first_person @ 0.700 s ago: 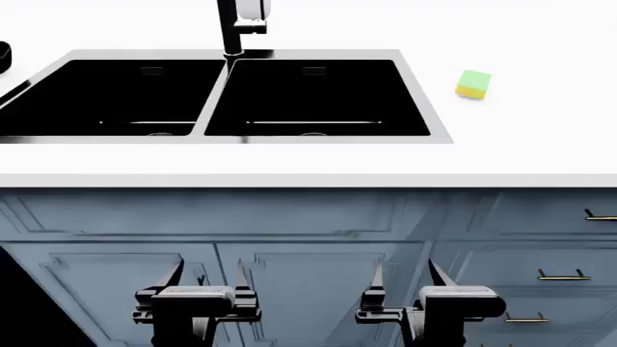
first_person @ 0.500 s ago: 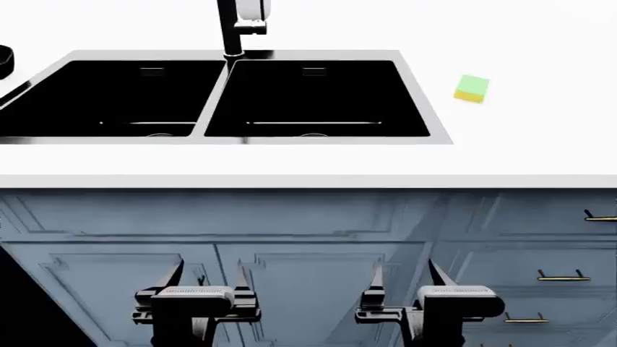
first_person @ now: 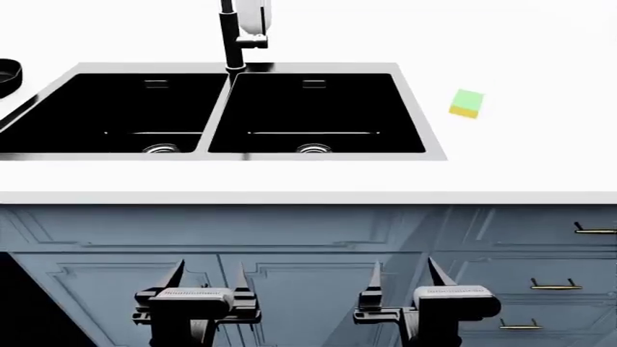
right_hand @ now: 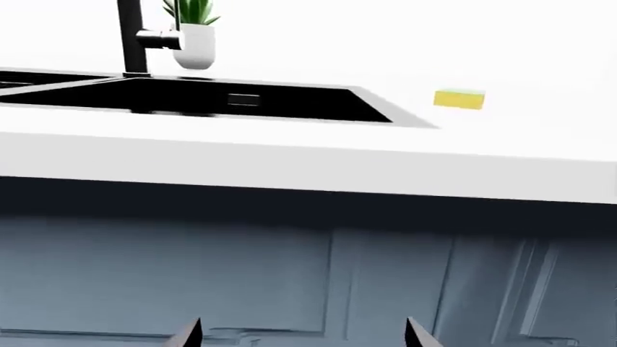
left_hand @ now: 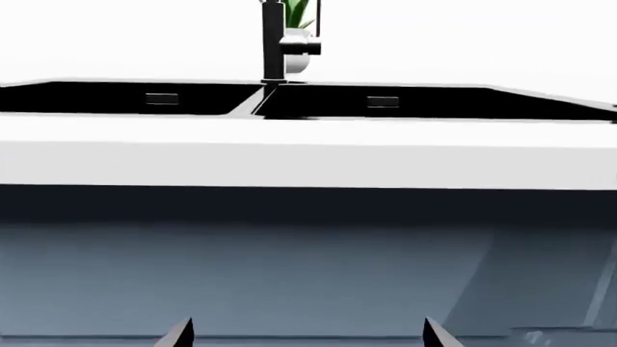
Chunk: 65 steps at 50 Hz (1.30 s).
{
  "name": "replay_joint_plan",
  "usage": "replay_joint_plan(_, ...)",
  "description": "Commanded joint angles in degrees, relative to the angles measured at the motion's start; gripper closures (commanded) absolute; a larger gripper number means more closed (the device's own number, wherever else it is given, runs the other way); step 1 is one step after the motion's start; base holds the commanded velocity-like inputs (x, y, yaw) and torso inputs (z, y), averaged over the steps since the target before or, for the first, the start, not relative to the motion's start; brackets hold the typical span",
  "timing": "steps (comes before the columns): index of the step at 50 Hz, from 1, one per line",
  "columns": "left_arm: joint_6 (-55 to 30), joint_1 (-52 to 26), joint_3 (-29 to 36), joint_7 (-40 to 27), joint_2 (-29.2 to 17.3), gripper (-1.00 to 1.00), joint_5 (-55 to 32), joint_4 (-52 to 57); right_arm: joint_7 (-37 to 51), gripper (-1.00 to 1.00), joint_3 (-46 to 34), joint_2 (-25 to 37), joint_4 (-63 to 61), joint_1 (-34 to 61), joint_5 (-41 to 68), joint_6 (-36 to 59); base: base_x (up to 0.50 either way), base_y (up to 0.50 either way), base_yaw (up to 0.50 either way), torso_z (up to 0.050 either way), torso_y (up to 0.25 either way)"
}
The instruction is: Pick the pan and sponge and place them into the sink. Then turn on the water.
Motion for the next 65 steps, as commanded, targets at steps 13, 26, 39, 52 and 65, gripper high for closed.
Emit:
replay_joint_plan(13,0.27,1.06,1.93,-1.38,-1.98,-1.0,-2.31,2.01,1.41,-1.0,-1.76,1.89,-1.99,-0.83,2.43,-0.27,0.0,0.0,0.0,0.046,0.0)
replay_joint_plan(26,-37.56,-2.56,0.53,-8.36,-4.7,-1.0,-8.6,36.76,2.9,-1.0,-0.16,6.33,-30.93,-0.45,6.83,25.61,0.0,0.0,0.0,0.0,0.0)
replay_joint_plan(39,-85.84,-24.96,-25.1,-39.5,-10.12,-1.0,-56.92,58.98,5.7,-1.0,6.18,8.38,-59.44,9.89,17.96,61.65,0.0,0.0,0.0,0.0,0.0)
replay_joint_plan(52,-85.17,-30.93,-26.07,-64.82,-16.45,-1.0,-90.78,54.51,31.23,-1.0,5.07,23.3,-59.76,15.44,46.98,58.76,0.0,0.0,0.0,0.0,0.0)
replay_joint_plan(65,-82.43,-29.36,-27.14,-64.93,-18.42,-1.0,-92.06,56.29,45.2,-1.0,-0.47,32.02,-59.9,21.71,57.1,54.31,0.02,0.0,0.0,0.0,0.0)
